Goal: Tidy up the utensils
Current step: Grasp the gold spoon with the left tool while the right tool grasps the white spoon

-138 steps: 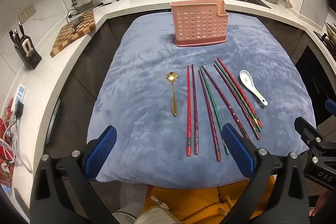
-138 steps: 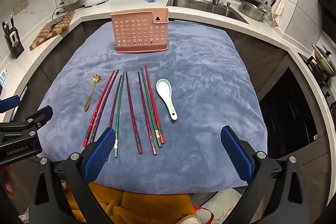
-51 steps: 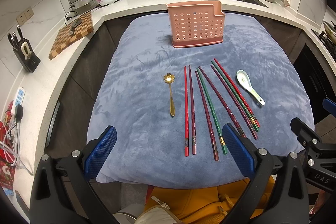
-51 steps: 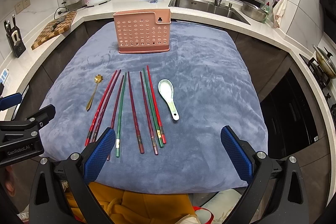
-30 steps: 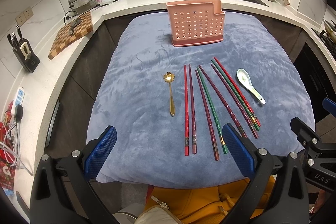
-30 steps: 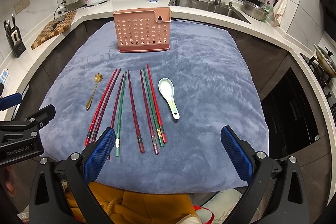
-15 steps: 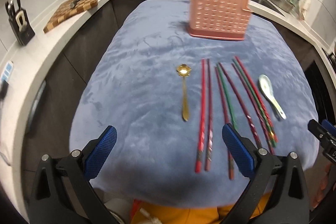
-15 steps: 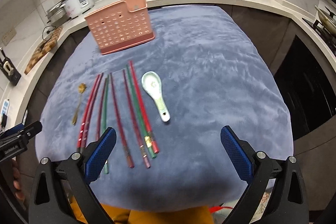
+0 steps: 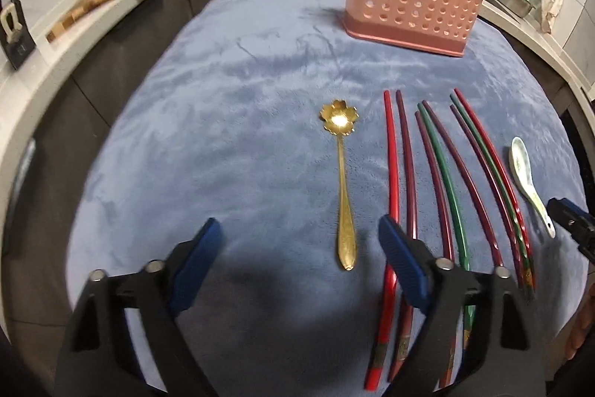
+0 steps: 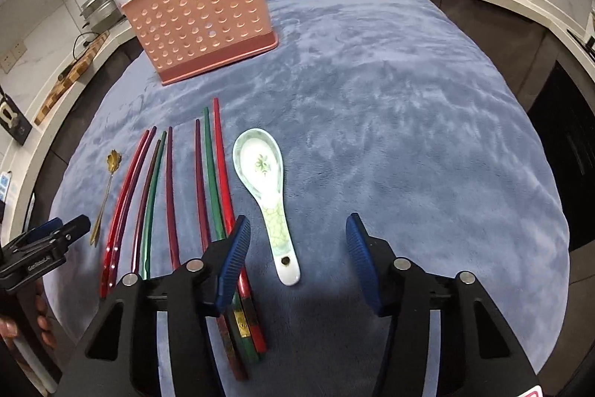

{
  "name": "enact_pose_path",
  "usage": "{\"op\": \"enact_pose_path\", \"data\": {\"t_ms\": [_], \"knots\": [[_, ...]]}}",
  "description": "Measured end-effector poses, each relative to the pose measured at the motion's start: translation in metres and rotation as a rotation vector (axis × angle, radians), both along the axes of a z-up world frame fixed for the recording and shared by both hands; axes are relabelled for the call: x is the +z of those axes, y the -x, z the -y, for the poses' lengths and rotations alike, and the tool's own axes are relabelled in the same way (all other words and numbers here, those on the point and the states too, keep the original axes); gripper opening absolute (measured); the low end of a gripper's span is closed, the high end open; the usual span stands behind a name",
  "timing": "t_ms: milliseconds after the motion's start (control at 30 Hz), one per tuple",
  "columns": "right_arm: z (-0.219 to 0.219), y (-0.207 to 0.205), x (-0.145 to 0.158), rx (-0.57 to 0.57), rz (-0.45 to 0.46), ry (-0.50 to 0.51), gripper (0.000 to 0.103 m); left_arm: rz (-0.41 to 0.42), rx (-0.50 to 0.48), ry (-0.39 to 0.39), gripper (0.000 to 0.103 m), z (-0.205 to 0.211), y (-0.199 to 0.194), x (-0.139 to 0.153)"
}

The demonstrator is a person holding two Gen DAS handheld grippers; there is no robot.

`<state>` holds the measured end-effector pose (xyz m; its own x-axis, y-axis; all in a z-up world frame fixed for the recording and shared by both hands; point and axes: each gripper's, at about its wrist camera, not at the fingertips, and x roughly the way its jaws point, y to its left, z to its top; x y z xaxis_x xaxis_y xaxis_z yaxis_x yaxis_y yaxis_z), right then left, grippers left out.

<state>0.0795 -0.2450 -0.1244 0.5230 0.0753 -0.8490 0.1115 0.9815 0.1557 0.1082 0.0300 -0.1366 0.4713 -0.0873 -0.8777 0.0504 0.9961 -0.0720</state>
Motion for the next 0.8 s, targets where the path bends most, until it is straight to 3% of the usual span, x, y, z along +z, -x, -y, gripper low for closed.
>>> {"op": "enact_pose_path", "data": {"t_ms": [100,200,400,533,800], "knots": [[-0.004,-0.005,-0.008,0.015,-0.011,0.007,0.042,-0.033,-0.009,0.039,0.065,0.001,-0.002,-0.008],[-0.004,-0.007,-0.014,0.02,-0.027,-0.01,0.032,-0.024,-0.028,0.031,0.061,0.005,0.0,-0.009],[-0.006,-0.008,-0.02,0.032,-0.029,-0.025,0.018,-0.024,-0.047,0.045,0.042,0.006,0.002,-0.011],[-0.011,-0.007,-0.018,0.056,-0.018,-0.029,0.012,-0.03,-0.069,0.079,0.013,0.005,0.003,-0.009],[-0.011,-0.002,-0.001,0.058,0.019,-0.007,0.012,-0.003,-0.089,0.087,0.01,0.008,0.006,0.008]]}}
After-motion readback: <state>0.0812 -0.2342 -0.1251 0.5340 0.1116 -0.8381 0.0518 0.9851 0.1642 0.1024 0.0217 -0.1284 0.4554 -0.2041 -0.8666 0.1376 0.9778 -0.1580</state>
